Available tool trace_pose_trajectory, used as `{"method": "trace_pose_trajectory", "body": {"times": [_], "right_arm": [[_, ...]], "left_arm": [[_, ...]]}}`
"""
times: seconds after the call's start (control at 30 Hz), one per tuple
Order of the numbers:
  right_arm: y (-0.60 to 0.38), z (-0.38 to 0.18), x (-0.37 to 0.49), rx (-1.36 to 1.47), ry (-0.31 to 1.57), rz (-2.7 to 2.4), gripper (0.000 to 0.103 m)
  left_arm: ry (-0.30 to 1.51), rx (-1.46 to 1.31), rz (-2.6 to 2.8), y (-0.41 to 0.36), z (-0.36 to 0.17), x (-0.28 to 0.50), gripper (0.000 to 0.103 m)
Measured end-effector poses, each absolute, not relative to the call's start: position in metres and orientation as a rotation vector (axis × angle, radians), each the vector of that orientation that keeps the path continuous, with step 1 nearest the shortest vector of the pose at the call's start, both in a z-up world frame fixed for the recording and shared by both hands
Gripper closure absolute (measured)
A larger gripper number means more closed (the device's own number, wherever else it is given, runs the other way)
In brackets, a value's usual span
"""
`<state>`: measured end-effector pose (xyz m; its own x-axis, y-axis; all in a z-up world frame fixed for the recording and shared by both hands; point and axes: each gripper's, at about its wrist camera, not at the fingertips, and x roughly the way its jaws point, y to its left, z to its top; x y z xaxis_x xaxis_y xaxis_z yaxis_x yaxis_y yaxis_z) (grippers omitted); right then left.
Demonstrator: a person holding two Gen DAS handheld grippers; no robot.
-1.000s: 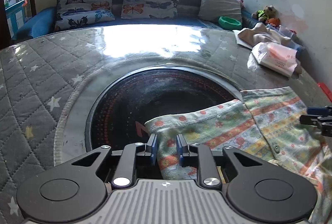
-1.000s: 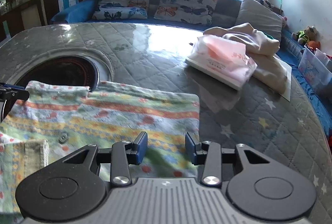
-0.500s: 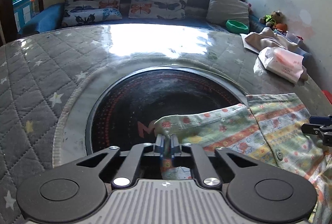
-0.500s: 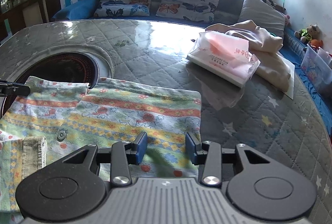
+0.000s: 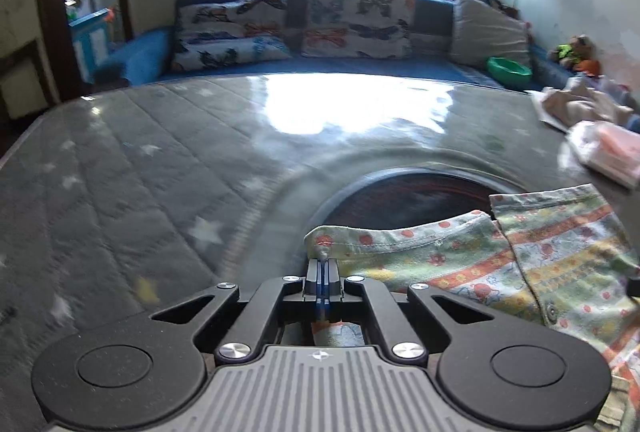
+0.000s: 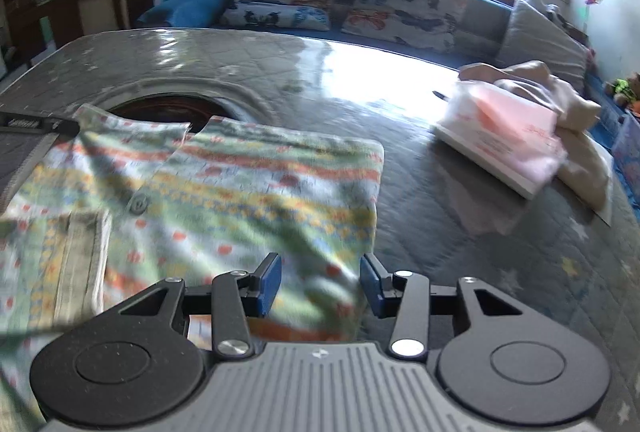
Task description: Fold clothes
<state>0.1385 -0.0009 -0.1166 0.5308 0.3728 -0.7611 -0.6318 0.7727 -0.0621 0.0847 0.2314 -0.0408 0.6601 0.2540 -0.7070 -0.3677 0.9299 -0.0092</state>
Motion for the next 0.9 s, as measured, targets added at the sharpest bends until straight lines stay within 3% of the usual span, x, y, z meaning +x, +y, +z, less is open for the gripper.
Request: {"method": "trace_pose_trajectory", "body": {"times": [0.27, 0.43, 0.77, 0.9], "right_arm": [[0.021, -0.109, 0.12, -0.358, 0.774, 0.695, 0.059], [0.026, -0.094, 0.092, -0.387, 0.736, 0.775, 0.06], [0.025, -0.084, 0.053, -0.406, 0.722, 0.83, 0.06], [0.022, -0.085, 0.043, -0.39, 0.729, 0.834, 0.059]], "left_arm": [[0.785, -0.07, 0.431, 0.259, -0.04, 0.095, 0.101], [0.769, -0.11, 0.393, 0.258, -0.032, 0.083, 0.088], [0.761, -0.107, 0.055, 0.172, -0.017, 0.024, 0.088], [0.778, -0.1, -0.013, 0.146, -0.026, 0.017, 0.081]]}}
